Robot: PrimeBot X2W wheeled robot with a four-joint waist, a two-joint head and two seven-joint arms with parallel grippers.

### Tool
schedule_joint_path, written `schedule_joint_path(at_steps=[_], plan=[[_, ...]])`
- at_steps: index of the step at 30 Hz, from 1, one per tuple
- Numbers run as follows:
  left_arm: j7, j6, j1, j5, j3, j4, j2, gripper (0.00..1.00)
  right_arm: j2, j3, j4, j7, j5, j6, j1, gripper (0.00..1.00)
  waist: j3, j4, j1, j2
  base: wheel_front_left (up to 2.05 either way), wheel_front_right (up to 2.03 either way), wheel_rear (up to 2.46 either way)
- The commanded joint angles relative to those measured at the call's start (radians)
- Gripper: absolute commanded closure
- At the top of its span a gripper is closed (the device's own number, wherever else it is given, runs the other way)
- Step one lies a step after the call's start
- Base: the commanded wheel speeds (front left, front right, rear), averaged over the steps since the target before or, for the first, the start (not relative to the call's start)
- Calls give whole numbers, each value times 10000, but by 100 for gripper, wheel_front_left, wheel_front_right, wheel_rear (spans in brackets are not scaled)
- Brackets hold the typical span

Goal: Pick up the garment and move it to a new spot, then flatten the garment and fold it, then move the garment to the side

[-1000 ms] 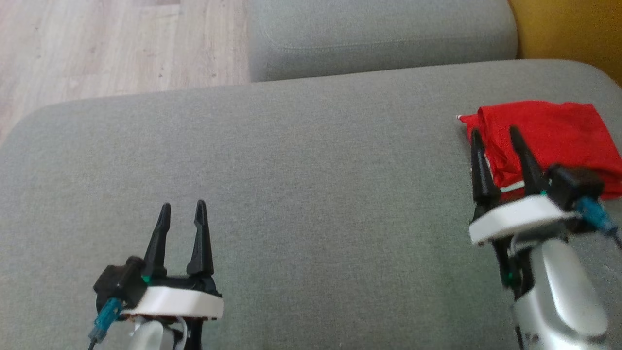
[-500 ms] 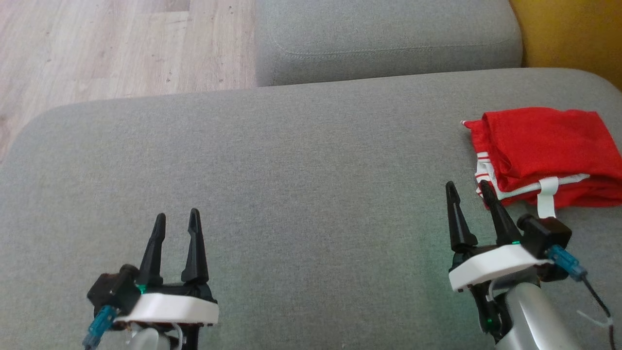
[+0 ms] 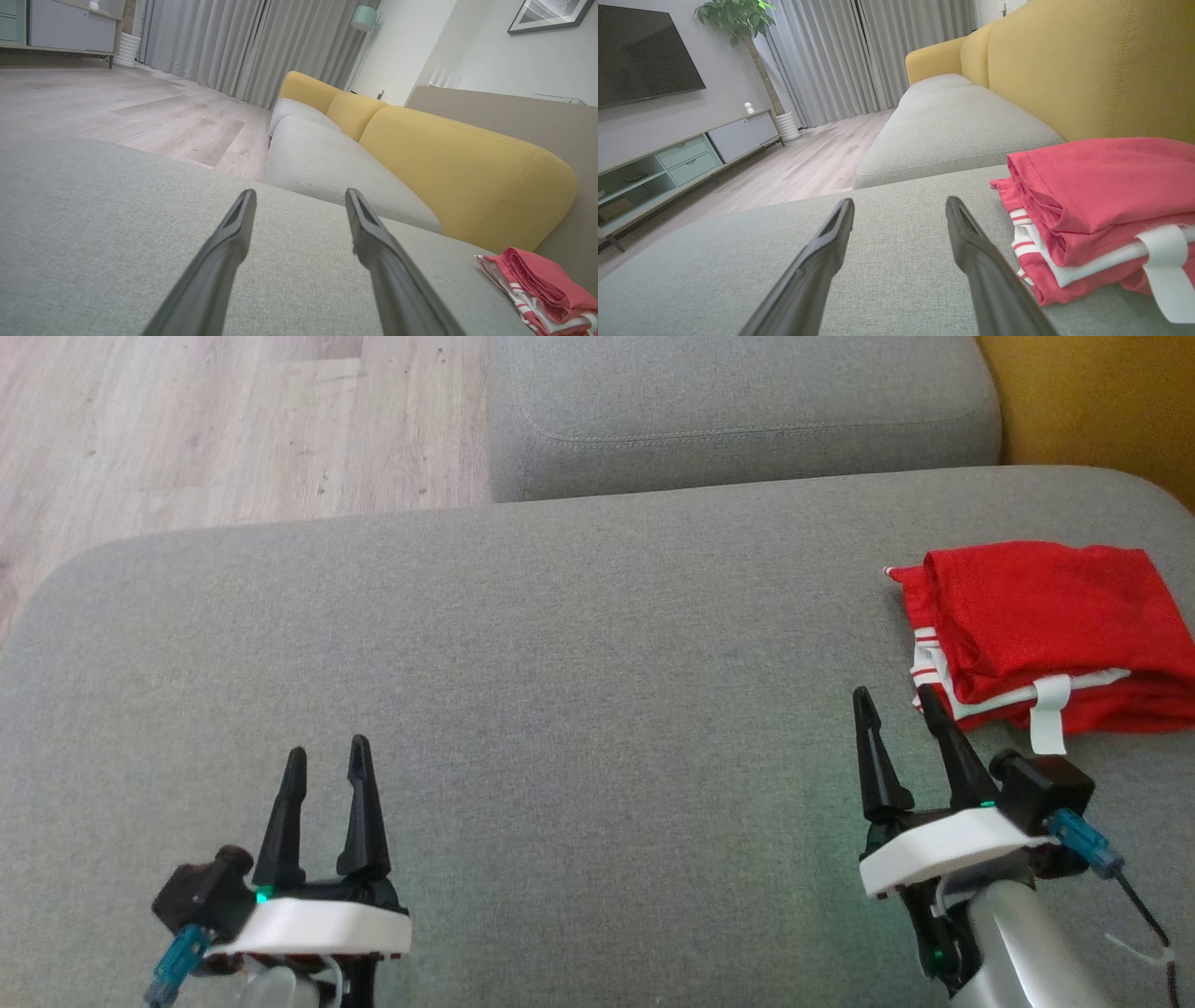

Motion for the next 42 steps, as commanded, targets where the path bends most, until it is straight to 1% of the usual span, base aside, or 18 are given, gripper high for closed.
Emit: schedule_joint_path(at_steps=[1, 8, 9, 14, 42], plan=[[-51, 51, -243, -101, 409, -330, 44, 0, 18, 268, -270, -125, 64, -7, -430, 0, -2, -10, 0, 0, 0, 0, 0], [-51, 72, -216, -146, 477, -430, 44, 0, 18, 261, -250, -131, 88, -7, -458, 0, -3, -49, 0, 0, 0, 0, 0], [1, 2, 8, -122, 115, -98, 0, 100, 0, 6, 7, 0, 45, 0, -3, 100, -3, -51, 0, 0, 0, 0, 0], [42, -10, 264, -239, 113, 506, -9, 100, 6, -18, 563, 51, 172, 0, 406, 100, -3, -56, 0, 0, 0, 0, 0], [841, -26, 135, -2714, 607, 259, 2, 100, 9, -549, -21, 832, 3042, -2, 473, 100, 14, -63, 0, 0, 0, 0, 0]])
